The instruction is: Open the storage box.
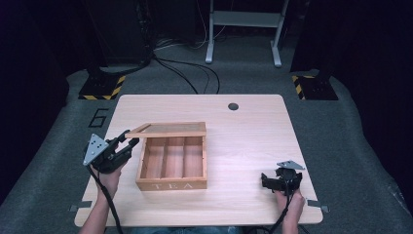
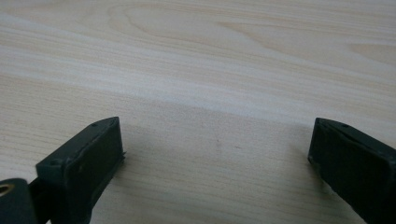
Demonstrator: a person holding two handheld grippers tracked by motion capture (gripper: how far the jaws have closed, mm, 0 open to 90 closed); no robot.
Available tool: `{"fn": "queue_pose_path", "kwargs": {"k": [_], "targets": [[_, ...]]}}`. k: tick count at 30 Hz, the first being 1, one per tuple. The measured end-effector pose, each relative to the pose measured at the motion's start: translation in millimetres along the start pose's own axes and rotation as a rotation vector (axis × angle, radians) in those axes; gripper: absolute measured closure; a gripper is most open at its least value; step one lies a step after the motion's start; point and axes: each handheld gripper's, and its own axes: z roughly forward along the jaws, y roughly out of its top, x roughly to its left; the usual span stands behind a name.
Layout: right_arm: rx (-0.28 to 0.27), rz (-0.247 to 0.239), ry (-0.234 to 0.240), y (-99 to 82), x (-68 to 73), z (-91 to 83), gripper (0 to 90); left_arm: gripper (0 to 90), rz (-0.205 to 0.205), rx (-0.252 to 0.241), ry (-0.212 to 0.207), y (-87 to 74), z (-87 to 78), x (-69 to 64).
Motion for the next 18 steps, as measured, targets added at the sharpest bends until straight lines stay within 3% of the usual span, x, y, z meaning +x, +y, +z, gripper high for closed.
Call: {"fn": "queue_pose_path", "kwargs": {"k": [18], "targets": [[-0.001, 0.000, 0.000, 0.0, 0.0, 0.0, 2.7, 59.4, -0.012, 0.024, 0.013, 20.3, 11.3, 7.3]]}}
